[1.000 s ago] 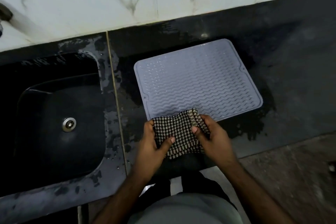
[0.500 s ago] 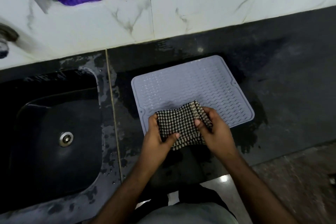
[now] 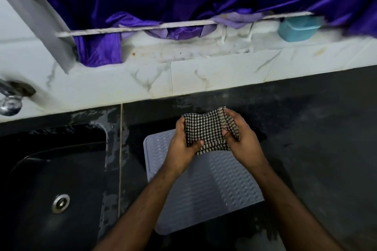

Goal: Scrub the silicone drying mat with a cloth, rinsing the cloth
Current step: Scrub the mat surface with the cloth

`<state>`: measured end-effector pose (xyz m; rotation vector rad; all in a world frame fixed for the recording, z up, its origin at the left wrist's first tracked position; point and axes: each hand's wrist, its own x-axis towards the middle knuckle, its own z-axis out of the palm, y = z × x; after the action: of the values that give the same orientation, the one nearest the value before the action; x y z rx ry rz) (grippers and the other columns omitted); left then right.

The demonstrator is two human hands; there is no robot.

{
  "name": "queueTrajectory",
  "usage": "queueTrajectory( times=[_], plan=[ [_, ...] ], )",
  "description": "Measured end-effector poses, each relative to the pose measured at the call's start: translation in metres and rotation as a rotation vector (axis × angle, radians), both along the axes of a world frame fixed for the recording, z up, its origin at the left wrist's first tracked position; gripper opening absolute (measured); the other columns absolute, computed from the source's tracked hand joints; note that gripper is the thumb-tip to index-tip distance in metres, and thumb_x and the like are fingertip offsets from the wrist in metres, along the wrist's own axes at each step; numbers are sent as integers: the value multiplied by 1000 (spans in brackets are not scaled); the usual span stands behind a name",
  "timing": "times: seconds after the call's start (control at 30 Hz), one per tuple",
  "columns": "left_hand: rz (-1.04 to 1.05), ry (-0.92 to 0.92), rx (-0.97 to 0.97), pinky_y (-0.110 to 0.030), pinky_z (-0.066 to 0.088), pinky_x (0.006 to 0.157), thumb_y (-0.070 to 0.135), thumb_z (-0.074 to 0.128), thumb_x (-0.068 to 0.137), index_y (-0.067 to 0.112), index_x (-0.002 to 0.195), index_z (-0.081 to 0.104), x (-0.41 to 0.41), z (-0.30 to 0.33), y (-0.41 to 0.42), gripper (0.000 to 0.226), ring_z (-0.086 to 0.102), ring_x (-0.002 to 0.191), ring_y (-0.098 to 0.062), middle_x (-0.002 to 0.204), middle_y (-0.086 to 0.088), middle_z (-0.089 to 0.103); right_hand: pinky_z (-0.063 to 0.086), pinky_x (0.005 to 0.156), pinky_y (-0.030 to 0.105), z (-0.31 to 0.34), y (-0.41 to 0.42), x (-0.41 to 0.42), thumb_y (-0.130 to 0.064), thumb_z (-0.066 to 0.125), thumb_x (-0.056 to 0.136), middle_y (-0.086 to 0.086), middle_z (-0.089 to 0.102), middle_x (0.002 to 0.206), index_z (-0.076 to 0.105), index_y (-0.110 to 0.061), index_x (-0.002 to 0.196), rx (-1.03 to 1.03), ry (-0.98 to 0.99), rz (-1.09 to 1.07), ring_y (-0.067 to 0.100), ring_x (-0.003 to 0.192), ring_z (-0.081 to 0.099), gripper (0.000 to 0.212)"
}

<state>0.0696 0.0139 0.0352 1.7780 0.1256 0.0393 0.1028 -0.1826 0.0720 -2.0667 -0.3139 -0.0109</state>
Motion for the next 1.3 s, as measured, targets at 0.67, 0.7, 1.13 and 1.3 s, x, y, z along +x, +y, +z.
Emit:
queueTrajectory(
  times=[0.67,0.7,1.13,1.3],
  plan=[
    [122,58,30,-20,44,107,-2,73,85,18,157,23,21,-3,0,89,49,126,11,138,24,48,36,95,2,-18,1,45,-9,67,94,-1,53,122,62,-16,134,-93,-57,144,-10,112,49,42],
    [128,49,28,-28,45,110,-3,73,85,17,156,23,17,-2,2,89,49,129,4,141,17,50,36,95,1,-17,4,39,-9,67,94,-2,52,123,61,-16,135,-87,-58,133,-13,113,48,43],
    [9,58,-121,-54,44,112,-4,72,88,19,156,20,-65,-1,37,90,50,137,-20,149,-4,50,40,97,6,-5,31,-57,-1,65,92,0,55,128,61,-16,133,-40,-15,26,-3,120,52,44],
    [29,77,-102,-51,50,107,-1,74,87,26,154,23,-105,-8,69,88,56,129,-10,143,8,54,41,99,10,-15,59,-90,-3,65,93,0,55,129,59,-17,136,-33,29,98,1,121,53,45]
  ],
)
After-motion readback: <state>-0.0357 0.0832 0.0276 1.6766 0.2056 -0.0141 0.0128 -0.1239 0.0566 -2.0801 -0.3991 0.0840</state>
